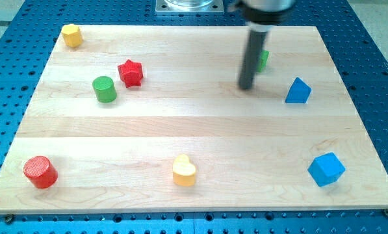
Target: Slide the green star below the red star
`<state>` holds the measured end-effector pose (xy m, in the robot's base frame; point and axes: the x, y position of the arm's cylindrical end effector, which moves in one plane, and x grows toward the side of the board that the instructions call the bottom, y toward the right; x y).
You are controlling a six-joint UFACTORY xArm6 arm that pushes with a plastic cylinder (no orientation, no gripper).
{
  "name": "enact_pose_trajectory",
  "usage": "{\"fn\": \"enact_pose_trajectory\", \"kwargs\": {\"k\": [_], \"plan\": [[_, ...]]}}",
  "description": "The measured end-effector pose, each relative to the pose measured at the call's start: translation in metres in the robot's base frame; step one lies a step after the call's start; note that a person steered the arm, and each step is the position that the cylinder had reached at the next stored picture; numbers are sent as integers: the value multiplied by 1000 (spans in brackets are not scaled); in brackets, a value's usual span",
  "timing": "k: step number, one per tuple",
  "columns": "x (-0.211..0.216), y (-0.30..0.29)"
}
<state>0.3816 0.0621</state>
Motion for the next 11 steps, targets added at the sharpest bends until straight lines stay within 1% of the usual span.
{"fn": "enact_pose_trajectory", "kwargs": {"k": [1, 2, 3, 4, 5, 6, 7, 8, 9, 10, 11], "plan": [[7, -47], [19, 19], [-3, 106], [-63, 145], [-102, 106], [-82, 23], [-67, -3], [-97, 39], [-100, 93], [-76, 99], [-46, 76]]}}
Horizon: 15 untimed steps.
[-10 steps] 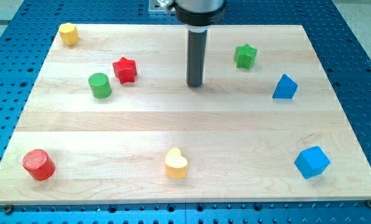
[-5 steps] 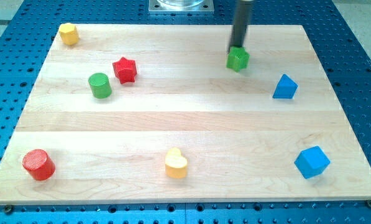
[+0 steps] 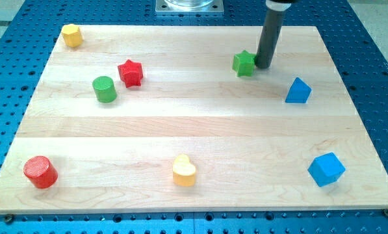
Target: Slide the green star below the red star
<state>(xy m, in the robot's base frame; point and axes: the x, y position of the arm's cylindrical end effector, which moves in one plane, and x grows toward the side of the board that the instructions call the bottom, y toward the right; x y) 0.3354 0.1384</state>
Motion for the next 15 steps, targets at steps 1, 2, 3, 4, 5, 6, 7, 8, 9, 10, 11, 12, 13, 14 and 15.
{"fn": "enact_pose_trajectory", "kwargs": {"k": [1, 2, 3, 4, 5, 6, 7, 8, 9, 10, 11, 12, 13, 14, 15], "plan": [[15, -24], [12, -5], [-25, 17], [-32, -22], [-1, -89], [34, -135], [59, -161], [43, -130], [24, -70], [41, -42], [58, -58], [83, -88], [82, -103], [67, -105], [62, -142]]}}
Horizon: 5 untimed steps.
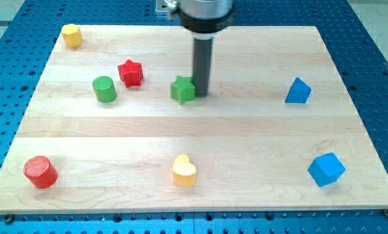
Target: Slide the green star below the red star
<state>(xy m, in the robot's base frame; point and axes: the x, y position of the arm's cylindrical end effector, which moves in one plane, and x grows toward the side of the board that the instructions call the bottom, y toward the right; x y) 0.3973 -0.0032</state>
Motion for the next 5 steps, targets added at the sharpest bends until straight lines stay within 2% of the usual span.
{"fn": "enact_pose_trajectory", "kwargs": {"k": [2, 3, 4, 5], "plan": [[14, -100], [84, -98], [101, -135], [76, -153]]}}
